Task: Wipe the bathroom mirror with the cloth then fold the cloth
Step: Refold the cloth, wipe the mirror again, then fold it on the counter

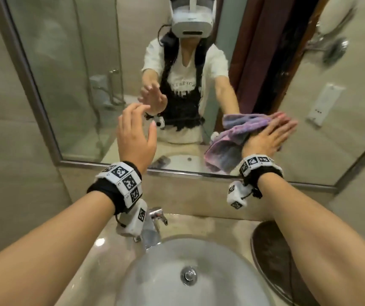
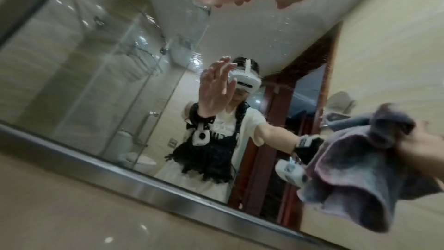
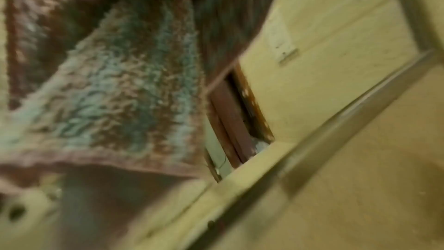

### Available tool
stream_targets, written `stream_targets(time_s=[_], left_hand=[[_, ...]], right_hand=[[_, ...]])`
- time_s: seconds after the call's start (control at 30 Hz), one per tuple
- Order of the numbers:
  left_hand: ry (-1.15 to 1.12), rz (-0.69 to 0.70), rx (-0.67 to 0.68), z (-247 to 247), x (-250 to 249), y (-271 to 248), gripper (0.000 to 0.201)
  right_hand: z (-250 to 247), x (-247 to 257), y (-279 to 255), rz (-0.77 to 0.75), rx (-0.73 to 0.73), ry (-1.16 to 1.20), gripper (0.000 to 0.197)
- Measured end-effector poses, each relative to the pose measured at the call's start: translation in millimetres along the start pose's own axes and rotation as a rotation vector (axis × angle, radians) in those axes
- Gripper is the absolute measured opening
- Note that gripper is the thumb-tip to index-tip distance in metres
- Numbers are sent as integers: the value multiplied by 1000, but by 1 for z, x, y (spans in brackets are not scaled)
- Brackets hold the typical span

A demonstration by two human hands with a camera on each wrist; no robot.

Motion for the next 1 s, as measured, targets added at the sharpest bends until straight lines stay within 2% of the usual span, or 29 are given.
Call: stream_targets(time_s=[0.1, 0.17, 0.27, 0.3, 0.33, 0.37, 0.43, 0.47, 0.5, 0.53, 0.57, 0.6, 0.63, 0.67, 0.7, 0.73, 0.77, 0.83, 0.97, 1.0], left_hand=[[-38, 24, 23, 13, -12, 1, 36], [-74, 36, 37, 19, -16, 0, 34], [-109, 29, 34, 24, -18, 1, 34], [-117, 23, 31, 24, -19, 3, 35], [-121, 14, 26, 24, -19, 6, 35], [-125, 4, 21, 24, -20, 9, 36], [-131, -1, 10, 25, -24, 16, 37], [-132, 4, 1, 26, -27, 20, 37], [-132, 8, -8, 27, -31, 23, 38], [-130, 9, -15, 29, -35, 25, 37], [-130, 9, -26, 32, -40, 28, 37], [-131, 11, -39, 36, -46, 30, 36], [-131, 15, -54, 40, -51, 32, 35], [-132, 17, -64, 45, -58, 33, 35], [-127, 23, -71, 51, -64, 34, 34], [-119, 20, -75, 56, -68, 33, 34], [-105, 16, -88, 62, -74, 33, 34], [-89, -4, -104, 70, -84, 34, 34], [-30, 6, -141, 89, -120, 49, 35], [-21, 2, -147, 92, -128, 55, 36]], right_hand=[[-19, -4, 29, 279, 50, 128, 54], [-35, 13, 39, 327, 71, 80, 52], [-68, 42, 58, 298, 20, 40, 50], [-83, 52, 60, 228, 45, 2, 52], [-92, 64, 58, 148, 164, -25, 52], [-94, 72, 64, 64, 213, -75, 50], [-107, 80, 92, -43, -107, -283, 50], [-112, 89, 97, -138, -184, -330, 52], [-111, 98, 99, -168, -210, -367, 51], [-100, 107, 99, -214, -226, -416, 42], [-90, 111, 89, -362, -83, -381, 54], [-79, 105, 80, -572, -48, -370, 75], [-70, 99, 77, -758, -48, -325, 80], [-71, 90, 74, -852, -18, -322, 75], [-73, 76, 80, -870, 13, -338, 69], [-76, 61, 91, -864, -17, -332, 66], [-82, 46, 106, -801, -1, -330, 65], [-102, 32, 134, -684, -79, -290, 63], [-151, 45, 183, -553, -159, -250, 61], [-163, 57, 191, -531, -189, -213, 67]])
Point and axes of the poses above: each hand's wrist, its own y-axis towards the middle knuckle, its own z-axis out of the palm, x = y × z, the point moved 3 cm from there along y, towards the middle knuckle, and after that the axes turned 6 degrees about x, right-handed, at the moved point
